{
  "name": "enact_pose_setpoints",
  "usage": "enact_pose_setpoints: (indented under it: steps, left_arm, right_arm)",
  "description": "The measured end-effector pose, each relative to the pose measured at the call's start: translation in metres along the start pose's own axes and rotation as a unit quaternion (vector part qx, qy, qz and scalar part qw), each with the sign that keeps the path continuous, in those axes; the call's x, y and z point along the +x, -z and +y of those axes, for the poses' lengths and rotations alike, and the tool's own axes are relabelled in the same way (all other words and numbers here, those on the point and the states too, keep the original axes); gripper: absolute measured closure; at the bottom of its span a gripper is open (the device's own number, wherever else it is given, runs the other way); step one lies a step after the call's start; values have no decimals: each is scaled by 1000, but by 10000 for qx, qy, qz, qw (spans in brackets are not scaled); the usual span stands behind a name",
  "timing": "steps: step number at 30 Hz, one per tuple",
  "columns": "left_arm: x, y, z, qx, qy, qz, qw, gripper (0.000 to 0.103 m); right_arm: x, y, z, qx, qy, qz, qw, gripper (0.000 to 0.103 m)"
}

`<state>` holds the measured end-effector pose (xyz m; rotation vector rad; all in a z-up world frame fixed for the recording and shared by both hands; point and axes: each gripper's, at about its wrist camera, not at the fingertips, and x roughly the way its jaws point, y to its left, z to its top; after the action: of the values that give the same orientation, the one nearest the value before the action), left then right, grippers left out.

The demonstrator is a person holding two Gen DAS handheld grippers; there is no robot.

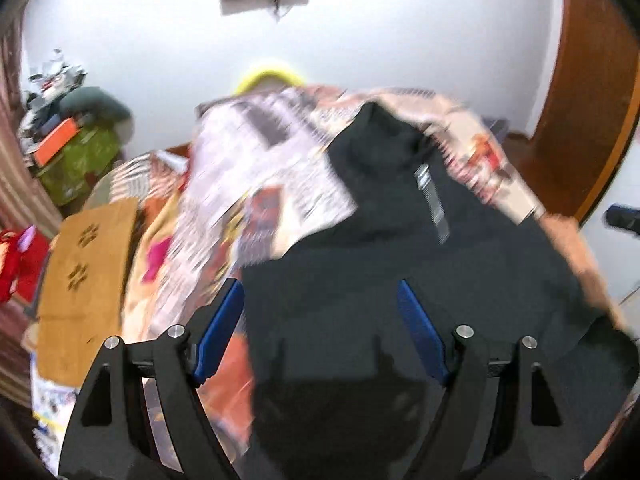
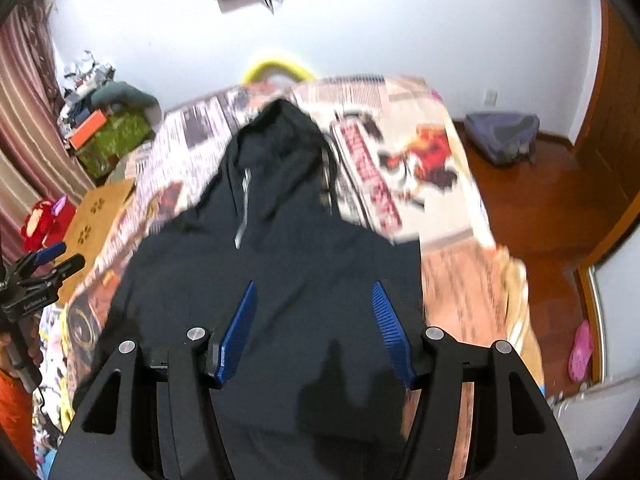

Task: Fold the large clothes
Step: 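Grasp the hoodie hem with both grippers and lift it toward the hood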

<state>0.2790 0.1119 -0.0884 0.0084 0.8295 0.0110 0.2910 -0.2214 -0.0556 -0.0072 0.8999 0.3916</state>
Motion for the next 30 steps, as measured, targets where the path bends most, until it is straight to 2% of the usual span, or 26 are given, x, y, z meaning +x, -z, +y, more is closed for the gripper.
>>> enact_pose_setpoints:
  steps: [2, 7, 11, 14, 20, 25, 29, 30]
  left_arm:
    - [5, -22, -11, 79, 180, -80, 9998, 25]
    - [32, -69, -34, 200, 257, -242, 9992, 25]
    - [65, -94, -41, -23, 384, -187, 9991, 25]
    - [100, -108, -38, -426, 574, -23, 9974, 25]
    - [166, -120, -28, -787, 510, 282, 9952, 28]
    - [216, -124, -23, -1085, 862, 614, 9884, 37]
    - [248, -129, -36, -907, 587, 819, 9908, 43]
    - [256, -129, -38, -926, 558, 878, 9903, 49]
  right_arm:
    - [2, -11, 5, -75, 2, -108, 9999, 47]
    - [22, -42, 22, -311, 72, -249, 9992, 47]
    - [55, -68, 30, -279, -34, -228, 9993, 47]
    - [80, -83, 32, -176, -111, -128, 9997, 47]
    - [150, -107, 24, 407, -216, 247, 9986, 47]
    - [207, -115, 7, 1024, -288, 513, 9930, 47]
    - [247, -120, 2, 1297, -175, 761, 9885, 47]
    - [257, -120, 1, 1366, -150, 838, 9870, 47]
